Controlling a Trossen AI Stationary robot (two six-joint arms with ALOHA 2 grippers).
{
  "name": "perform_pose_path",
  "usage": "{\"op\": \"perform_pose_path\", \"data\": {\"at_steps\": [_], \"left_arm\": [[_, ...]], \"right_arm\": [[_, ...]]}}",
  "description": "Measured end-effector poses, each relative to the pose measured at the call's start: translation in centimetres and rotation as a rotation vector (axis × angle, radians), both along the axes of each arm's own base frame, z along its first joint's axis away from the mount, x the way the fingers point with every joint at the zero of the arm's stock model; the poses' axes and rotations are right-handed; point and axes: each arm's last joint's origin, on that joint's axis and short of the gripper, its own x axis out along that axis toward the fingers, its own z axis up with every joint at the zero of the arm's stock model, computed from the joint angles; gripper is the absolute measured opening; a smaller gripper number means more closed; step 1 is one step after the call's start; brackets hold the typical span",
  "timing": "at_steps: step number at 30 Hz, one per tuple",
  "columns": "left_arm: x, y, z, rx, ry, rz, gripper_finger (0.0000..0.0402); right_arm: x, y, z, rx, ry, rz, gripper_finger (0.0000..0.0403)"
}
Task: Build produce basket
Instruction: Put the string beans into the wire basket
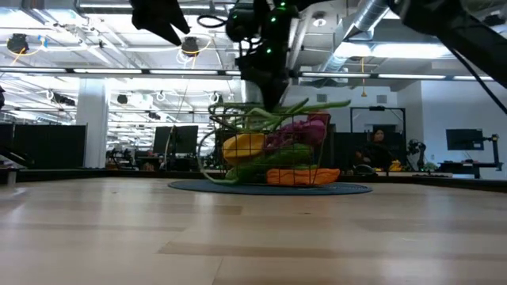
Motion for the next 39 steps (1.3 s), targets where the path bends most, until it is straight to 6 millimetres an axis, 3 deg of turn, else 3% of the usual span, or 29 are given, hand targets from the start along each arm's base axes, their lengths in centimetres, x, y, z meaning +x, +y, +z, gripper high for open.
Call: {"op": "perform_pose_path", "data": {"at_steps": [6,10,15,21,32,39], "left_arm": [[-0.3,0.0,-0.3,-0.007,0.033,0.031,0.0304],[-0.5,0.0,-0.5,-0.030,0.046,0.061,0.0304],[-0.6,0.0,-0.5,-0.046,0.042,0.083,0.0304],[-0.6,0.0,-0.5,-0.062,0.029,0.105,0.0304],[-0.6,0.0,-0.5,-0.073,0.020,0.123,0.0304],[-0.7,0.1,-0.6,-0.049,0.039,0.139,0.0304]], "right_arm": [[2.4,2.0,-3.7,0.079,0.038,0.064,0.0000],[3.0,2.4,-4.9,0.110,0.054,0.107,0.0000],[2.8,2.3,-4.7,0.123,0.072,0.161,0.0014],[2.2,2.9,-3.3,0.114,0.099,0.212,0.0068],[1.6,4.1,-3.1,0.111,0.180,0.231,0.0167],[1.0,5.3,-1.5,0.099,0.198,0.252,0.0216]]}}
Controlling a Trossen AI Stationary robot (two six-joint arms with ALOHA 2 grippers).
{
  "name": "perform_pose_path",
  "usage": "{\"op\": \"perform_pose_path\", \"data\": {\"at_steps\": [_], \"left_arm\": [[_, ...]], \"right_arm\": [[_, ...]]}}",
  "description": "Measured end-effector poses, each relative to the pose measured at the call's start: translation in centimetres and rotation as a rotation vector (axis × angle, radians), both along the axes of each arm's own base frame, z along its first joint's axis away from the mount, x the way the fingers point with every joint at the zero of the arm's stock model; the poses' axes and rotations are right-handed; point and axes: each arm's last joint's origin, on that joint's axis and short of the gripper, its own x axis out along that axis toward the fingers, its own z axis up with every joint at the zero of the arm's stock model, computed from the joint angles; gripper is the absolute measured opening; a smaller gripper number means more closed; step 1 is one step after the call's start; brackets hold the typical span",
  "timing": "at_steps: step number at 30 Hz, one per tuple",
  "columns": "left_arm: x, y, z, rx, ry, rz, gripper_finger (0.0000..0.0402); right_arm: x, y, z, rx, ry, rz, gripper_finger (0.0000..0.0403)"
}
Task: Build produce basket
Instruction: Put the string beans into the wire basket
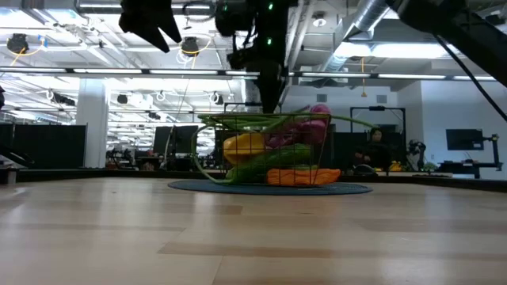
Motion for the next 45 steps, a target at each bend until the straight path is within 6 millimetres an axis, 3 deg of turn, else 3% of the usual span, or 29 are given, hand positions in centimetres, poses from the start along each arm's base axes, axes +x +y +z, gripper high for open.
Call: {"op": "perform_pose_path", "data": {"at_steps": [13,17,23,28,32,38,41,45], "left_arm": [[-0.6,0.3,-1.0,0.045,0.028,0.193,0.0304],[0.3,0.9,-3.4,0.051,-0.007,0.222,0.0304],[1.6,2.8,-8.5,-0.079,-0.133,0.112,0.0304],[0.6,5.4,-11.3,0.028,-0.079,0.160,0.0304],[-0.3,6.8,-12.4,0.077,0.018,0.069,0.0304],[-0.8,7.8,-12.8,0.136,0.040,0.026,0.0304],[-0.6,8.2,-12.6,0.177,0.036,-0.011,0.0304],[0.0,8.9,-13.8,0.136,0.068,-0.058,0.0304]], "right_arm": [[-3.6,1.2,8.2,-0.054,-0.255,-0.035,0.0225],[-4.9,2.5,10.4,-0.055,-0.313,-0.027,0.0225],[-8.1,5.3,14.7,-0.045,-0.457,-0.013,0.0225],[-11.7,7.8,18.4,-0.015,-0.600,-0.009,0.0225],[-14.3,9.4,20.8,0.014,-0.717,0.007,0.0225],[-17.5,11.3,23.3,0.065,-0.849,0.038,0.0225],[-18.5,12.1,24.0,0.088,-0.899,0.064,0.0225],[-19.1,13.1,24.7,0.114,-0.950,0.101,0.0225]]}}
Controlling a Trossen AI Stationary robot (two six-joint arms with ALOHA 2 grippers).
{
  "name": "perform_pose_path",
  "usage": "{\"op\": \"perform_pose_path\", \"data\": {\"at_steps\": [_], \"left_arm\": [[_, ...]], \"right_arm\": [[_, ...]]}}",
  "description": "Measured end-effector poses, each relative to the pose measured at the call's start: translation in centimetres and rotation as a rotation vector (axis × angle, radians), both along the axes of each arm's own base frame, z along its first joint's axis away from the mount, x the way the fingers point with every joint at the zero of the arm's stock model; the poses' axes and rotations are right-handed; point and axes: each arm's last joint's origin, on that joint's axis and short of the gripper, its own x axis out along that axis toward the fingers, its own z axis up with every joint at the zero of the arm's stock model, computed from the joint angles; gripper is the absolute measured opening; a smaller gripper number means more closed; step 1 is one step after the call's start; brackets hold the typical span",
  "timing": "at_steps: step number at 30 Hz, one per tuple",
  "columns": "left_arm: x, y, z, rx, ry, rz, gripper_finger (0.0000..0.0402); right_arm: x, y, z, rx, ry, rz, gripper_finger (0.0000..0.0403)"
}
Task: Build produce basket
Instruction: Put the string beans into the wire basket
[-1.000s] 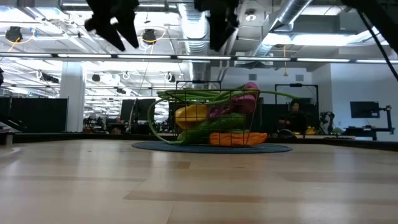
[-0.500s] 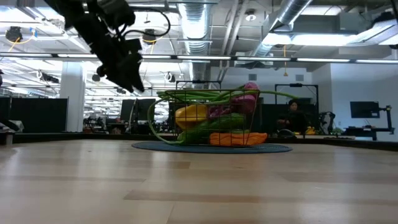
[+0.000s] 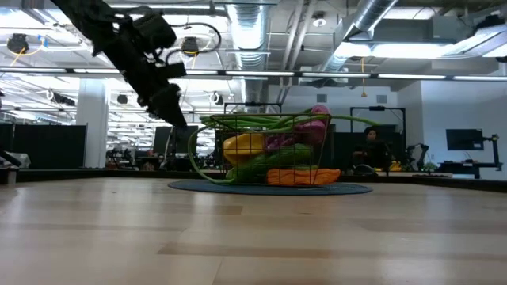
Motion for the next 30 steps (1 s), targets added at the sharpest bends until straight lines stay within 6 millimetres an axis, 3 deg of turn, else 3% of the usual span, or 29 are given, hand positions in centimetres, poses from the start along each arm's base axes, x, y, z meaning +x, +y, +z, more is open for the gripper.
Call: {"op": "perform_pose_path", "data": {"at_steps": [4,10,17,21,25,30], "left_arm": [[1.1,0.6,-1.7,-0.027,0.042,-0.001,0.0304],[2.9,2.2,-1.8,0.085,0.075,-0.007,0.0304],[4.6,3.9,-3.4,0.000,0.102,-0.037,0.0304],[5.4,4.1,-2.7,-0.018,0.078,-0.023,0.0300],[6.1,3.9,-1.3,-0.046,0.096,-0.045,0.0257],[6.6,3.5,0.7,-0.078,0.141,-0.079,0.0152]], "right_arm": [[-0.2,0.8,0.3,0.005,-0.032,0.031,0.0225],[-0.2,1.7,0.3,0.006,-0.033,0.066,0.0225],[-0.2,1.9,0.3,0.026,-0.037,0.064,0.0225],[-0.2,1.8,0.3,0.027,-0.036,0.058,0.0225],[-0.2,1.8,0.3,0.023,-0.036,0.051,0.0225],[-0.2,1.7,0.3,0.012,-0.037,0.034,0.0225]]}}
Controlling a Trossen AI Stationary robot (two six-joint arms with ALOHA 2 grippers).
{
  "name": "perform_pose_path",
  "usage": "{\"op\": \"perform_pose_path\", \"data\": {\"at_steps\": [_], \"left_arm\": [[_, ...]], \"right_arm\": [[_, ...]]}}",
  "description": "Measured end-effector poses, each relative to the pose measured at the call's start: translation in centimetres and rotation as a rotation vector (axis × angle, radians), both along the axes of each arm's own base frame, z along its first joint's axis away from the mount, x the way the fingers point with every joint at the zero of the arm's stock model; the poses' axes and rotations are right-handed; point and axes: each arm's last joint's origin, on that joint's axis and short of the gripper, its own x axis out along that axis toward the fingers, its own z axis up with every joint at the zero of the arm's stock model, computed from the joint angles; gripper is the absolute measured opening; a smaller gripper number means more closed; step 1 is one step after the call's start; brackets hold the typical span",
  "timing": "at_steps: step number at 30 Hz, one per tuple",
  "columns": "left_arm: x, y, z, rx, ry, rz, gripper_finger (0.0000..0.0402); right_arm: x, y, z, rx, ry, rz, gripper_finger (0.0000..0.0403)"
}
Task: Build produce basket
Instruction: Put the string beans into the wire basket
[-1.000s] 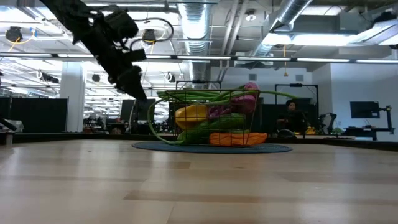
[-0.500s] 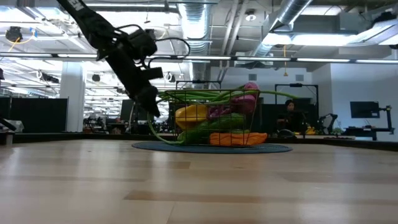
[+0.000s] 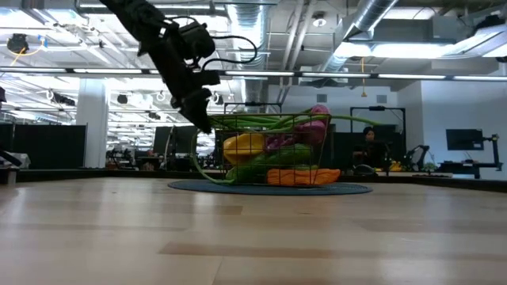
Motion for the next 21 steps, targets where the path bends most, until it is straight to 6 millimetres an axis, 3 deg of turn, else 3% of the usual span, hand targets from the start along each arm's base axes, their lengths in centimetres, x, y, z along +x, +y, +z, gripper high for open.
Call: {"op": "perform_pose_path", "data": {"at_steps": [5,13,21], "left_arm": [[0.2,-0.1,1.4,-0.009,0.035,-0.023,0.0020],[0.8,0.0,4.2,-0.077,-0.029,-0.028,0.0003],[1.6,0.1,9.3,-0.110,-0.166,-0.049,0.0001]], "right_arm": [[0.0,0.0,0.0,-0.001,0.000,-0.002,0.0225],[-0.1,0.0,0.0,-0.003,0.001,0.000,0.0225],[-0.1,0.0,0.0,-0.004,0.002,0.000,0.0225]]}}
